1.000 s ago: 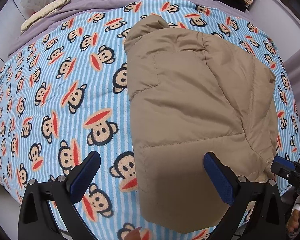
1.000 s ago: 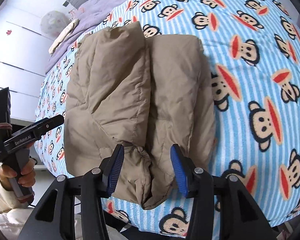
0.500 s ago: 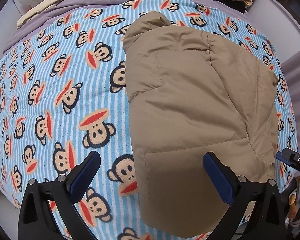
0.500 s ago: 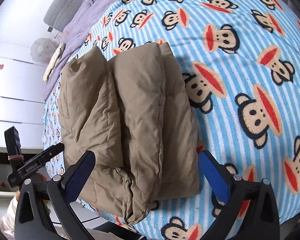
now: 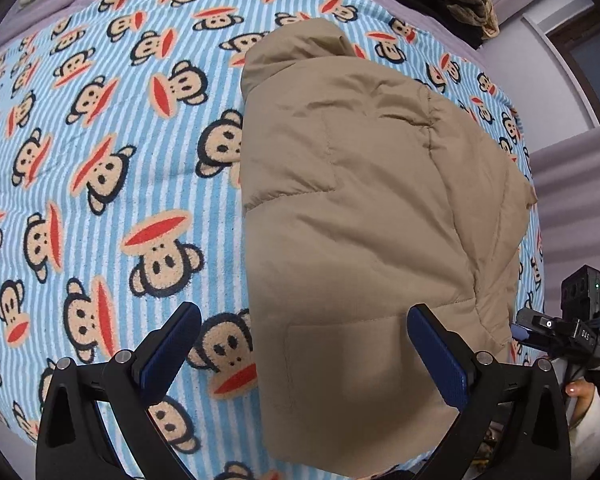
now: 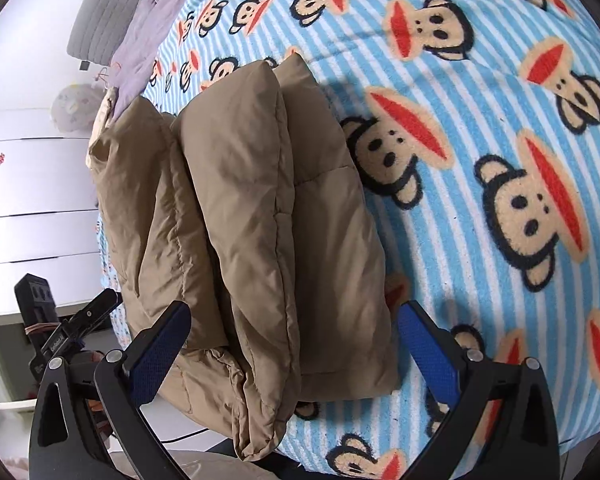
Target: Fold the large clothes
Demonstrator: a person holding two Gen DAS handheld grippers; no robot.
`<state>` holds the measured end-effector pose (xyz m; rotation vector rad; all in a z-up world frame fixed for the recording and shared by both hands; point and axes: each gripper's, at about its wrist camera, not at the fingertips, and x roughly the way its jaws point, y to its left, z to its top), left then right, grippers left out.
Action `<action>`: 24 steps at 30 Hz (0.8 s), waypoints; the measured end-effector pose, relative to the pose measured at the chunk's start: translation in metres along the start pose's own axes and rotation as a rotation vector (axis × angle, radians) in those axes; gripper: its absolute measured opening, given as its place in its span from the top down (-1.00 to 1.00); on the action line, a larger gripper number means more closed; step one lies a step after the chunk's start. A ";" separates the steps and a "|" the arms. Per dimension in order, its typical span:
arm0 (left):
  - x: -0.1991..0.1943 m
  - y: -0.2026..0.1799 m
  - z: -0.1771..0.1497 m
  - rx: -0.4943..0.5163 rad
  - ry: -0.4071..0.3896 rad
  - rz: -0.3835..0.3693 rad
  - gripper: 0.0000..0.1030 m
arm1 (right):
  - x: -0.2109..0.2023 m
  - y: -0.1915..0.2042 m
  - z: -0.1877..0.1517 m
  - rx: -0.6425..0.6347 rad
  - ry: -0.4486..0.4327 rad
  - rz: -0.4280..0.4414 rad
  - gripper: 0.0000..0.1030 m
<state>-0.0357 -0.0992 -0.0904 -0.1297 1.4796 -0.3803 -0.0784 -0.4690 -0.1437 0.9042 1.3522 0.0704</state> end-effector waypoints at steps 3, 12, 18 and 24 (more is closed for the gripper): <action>0.010 0.012 0.004 -0.011 0.035 -0.037 -1.00 | 0.000 -0.006 0.007 0.001 0.008 0.006 -1.00; 0.047 0.035 0.016 -0.084 0.113 -0.348 -1.00 | 0.016 -0.016 0.034 -0.010 0.054 0.089 -1.00; 0.079 0.028 0.027 -0.083 0.159 -0.424 -1.00 | 0.045 -0.009 0.055 -0.034 0.113 0.137 -1.00; 0.101 0.026 0.031 -0.130 0.167 -0.454 -1.00 | 0.083 -0.005 0.074 0.016 0.168 0.217 -1.00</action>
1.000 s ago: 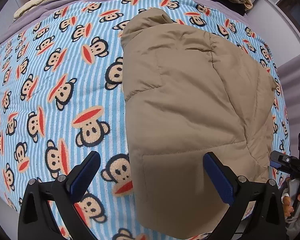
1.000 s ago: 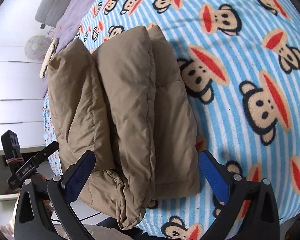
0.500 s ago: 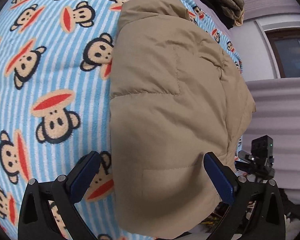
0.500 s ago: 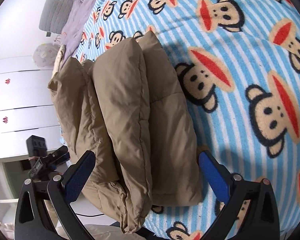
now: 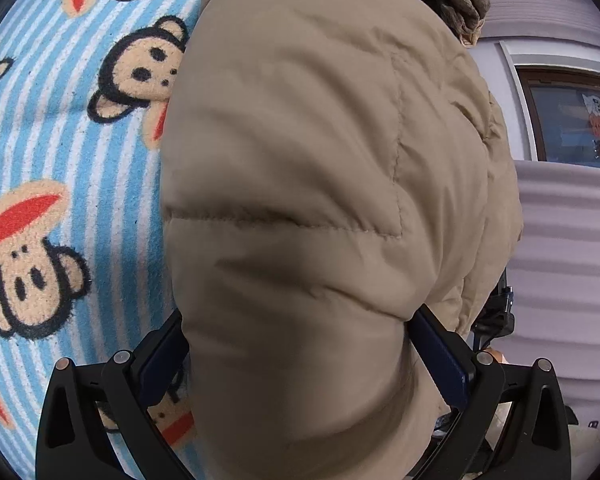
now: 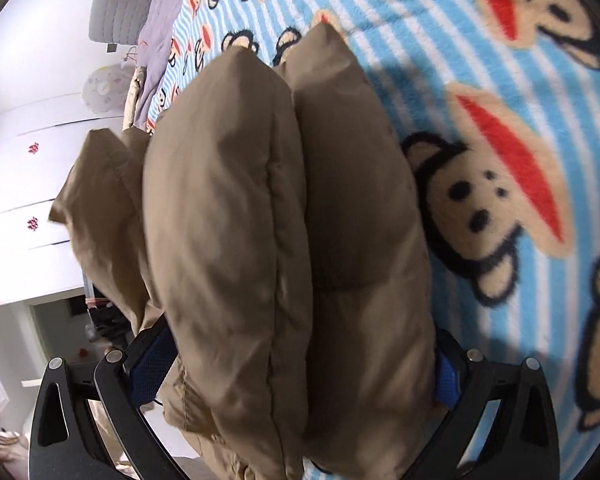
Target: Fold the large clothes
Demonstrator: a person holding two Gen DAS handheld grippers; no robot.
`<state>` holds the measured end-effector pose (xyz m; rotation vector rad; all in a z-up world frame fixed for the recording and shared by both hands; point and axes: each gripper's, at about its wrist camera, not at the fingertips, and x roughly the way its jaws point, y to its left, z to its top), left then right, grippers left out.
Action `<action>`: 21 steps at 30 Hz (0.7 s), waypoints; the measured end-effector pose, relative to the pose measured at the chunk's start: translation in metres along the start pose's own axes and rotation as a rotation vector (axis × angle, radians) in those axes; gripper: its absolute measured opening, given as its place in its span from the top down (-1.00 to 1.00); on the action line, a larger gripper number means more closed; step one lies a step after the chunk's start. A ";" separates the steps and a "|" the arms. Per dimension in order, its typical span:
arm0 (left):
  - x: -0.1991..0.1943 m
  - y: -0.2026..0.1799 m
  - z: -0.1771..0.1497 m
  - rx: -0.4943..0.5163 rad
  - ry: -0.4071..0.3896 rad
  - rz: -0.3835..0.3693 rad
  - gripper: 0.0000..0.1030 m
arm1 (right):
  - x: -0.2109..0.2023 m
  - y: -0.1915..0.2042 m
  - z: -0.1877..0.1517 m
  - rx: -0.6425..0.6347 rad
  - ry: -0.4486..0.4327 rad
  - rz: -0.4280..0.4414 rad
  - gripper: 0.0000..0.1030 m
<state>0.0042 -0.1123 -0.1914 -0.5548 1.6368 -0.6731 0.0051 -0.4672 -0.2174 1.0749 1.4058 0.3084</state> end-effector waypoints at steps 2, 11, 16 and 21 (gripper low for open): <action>0.007 0.002 0.001 -0.027 0.003 -0.004 -1.00 | 0.010 -0.002 0.005 0.038 0.003 0.027 -1.00; 0.001 -0.044 -0.008 0.055 -0.033 0.036 -0.73 | 0.019 0.015 0.003 0.059 0.011 0.118 -0.41; -0.023 -0.063 -0.010 0.102 -0.084 0.011 -0.69 | 0.020 0.048 -0.001 -0.013 0.005 0.184 -0.37; -0.064 -0.066 0.000 0.142 -0.141 0.014 -0.69 | 0.031 0.099 -0.001 -0.085 -0.033 0.231 -0.37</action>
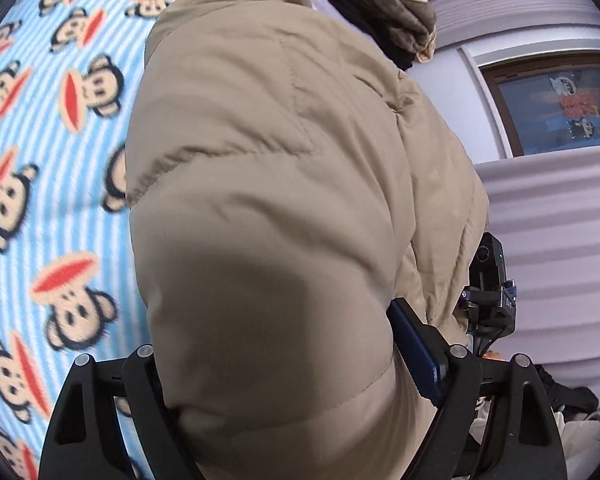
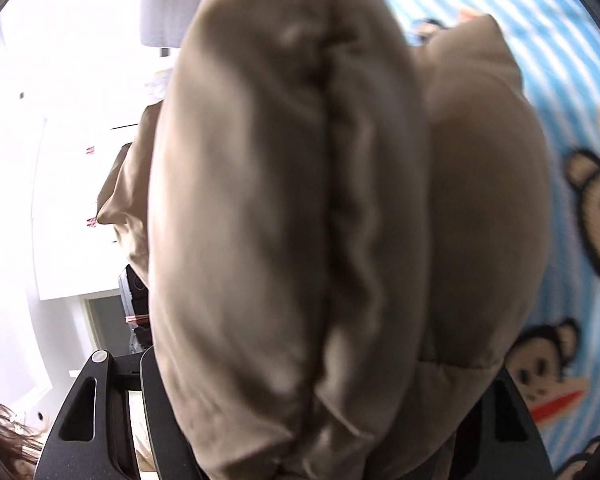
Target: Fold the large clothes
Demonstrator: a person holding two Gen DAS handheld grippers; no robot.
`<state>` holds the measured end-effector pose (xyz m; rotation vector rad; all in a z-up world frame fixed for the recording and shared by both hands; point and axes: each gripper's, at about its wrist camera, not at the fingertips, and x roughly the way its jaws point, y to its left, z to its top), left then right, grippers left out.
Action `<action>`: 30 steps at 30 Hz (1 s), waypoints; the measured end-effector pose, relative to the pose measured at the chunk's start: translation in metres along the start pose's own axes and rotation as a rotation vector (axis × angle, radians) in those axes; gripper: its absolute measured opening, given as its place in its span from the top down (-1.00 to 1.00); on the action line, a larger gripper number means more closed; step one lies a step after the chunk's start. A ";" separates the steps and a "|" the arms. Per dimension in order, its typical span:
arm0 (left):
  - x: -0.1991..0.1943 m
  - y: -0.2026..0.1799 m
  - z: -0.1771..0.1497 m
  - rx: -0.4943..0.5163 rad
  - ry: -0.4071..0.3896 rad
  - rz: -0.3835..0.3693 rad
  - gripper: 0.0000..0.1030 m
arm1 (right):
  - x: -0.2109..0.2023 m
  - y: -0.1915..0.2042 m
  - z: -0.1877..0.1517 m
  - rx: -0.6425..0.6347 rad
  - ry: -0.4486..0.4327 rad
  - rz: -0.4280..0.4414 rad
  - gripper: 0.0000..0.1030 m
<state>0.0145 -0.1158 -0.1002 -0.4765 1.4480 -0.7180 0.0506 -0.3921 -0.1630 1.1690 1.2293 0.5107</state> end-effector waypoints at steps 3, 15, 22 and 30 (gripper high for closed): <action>-0.030 0.012 0.009 0.013 -0.037 0.016 -0.69 | 0.029 0.028 0.006 -0.038 -0.005 0.018 -0.38; -0.111 0.162 0.074 -0.084 -0.054 0.202 -0.70 | 0.232 0.093 0.032 -0.043 0.028 -0.021 -0.38; -0.114 0.199 0.055 -0.086 -0.031 0.269 -0.70 | 0.254 0.101 0.021 -0.024 0.009 -0.366 -0.41; -0.178 0.196 0.081 0.046 -0.174 0.342 -0.70 | 0.178 0.154 -0.009 -0.146 -0.184 -0.144 -0.09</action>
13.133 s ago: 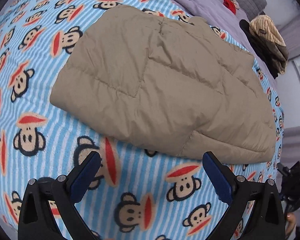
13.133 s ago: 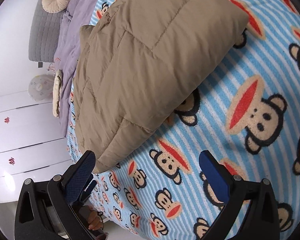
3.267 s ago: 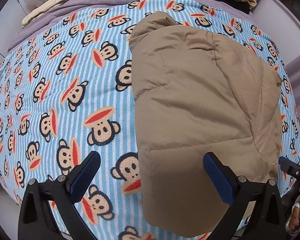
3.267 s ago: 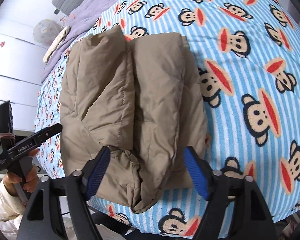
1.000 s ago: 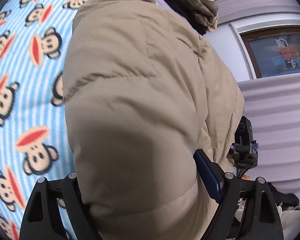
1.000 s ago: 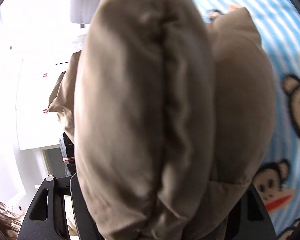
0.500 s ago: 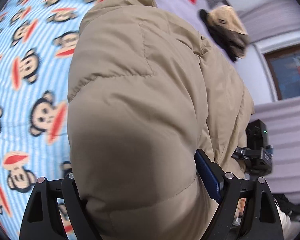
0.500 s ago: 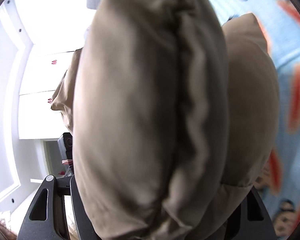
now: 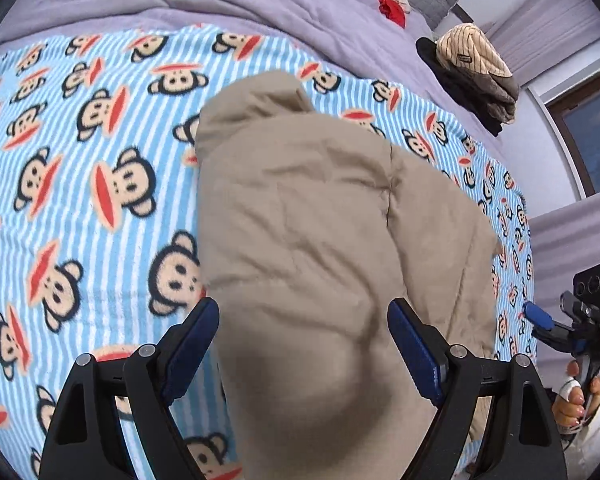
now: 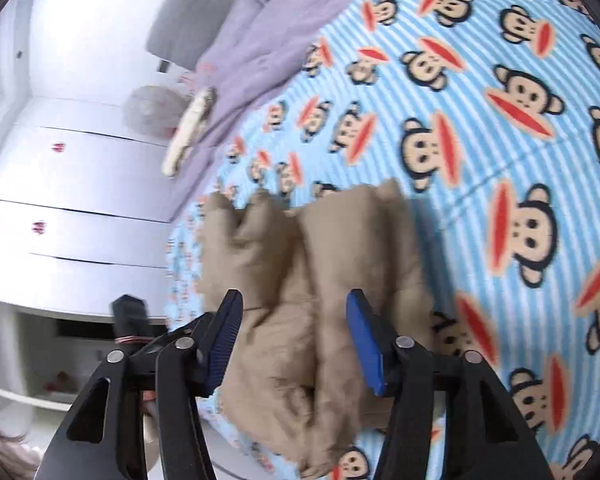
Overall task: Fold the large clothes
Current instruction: 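Lower the bundle back onto the sheet with the right tool and press it flat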
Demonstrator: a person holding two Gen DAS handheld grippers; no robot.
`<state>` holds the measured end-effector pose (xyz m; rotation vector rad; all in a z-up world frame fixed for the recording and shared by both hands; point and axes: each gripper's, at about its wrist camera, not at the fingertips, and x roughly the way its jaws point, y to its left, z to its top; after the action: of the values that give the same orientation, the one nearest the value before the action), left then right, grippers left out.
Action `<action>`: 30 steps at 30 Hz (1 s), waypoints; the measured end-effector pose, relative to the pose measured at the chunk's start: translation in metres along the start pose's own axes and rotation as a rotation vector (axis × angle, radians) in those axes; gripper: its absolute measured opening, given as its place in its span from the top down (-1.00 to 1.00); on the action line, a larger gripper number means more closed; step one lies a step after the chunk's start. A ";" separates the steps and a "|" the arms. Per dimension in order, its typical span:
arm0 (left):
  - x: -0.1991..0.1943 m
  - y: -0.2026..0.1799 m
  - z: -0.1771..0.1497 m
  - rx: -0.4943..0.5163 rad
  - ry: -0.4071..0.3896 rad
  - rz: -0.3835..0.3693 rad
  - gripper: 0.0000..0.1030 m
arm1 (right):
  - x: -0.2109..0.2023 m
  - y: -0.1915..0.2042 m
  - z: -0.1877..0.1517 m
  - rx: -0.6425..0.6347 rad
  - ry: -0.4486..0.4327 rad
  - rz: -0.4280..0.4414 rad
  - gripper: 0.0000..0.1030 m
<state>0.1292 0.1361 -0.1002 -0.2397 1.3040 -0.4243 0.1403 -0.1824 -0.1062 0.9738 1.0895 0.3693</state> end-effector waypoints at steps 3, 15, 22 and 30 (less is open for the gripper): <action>0.001 -0.004 0.026 0.013 -0.032 0.017 -0.70 | 0.053 0.019 0.009 -0.043 0.095 -0.030 -0.09; 0.083 -0.077 0.066 0.201 0.021 0.252 -0.70 | 0.088 -0.013 0.009 -0.141 0.194 -0.322 0.91; 0.121 -0.118 0.052 0.378 0.048 0.365 -0.70 | 0.070 -0.070 -0.016 -0.023 0.201 -0.403 0.92; 0.120 -0.114 0.054 0.361 0.052 0.360 -0.70 | 0.016 -0.007 -0.028 -0.160 0.054 -0.297 0.91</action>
<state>0.1862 -0.0219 -0.1455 0.3069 1.2644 -0.3505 0.1217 -0.1617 -0.1249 0.6525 1.2142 0.2361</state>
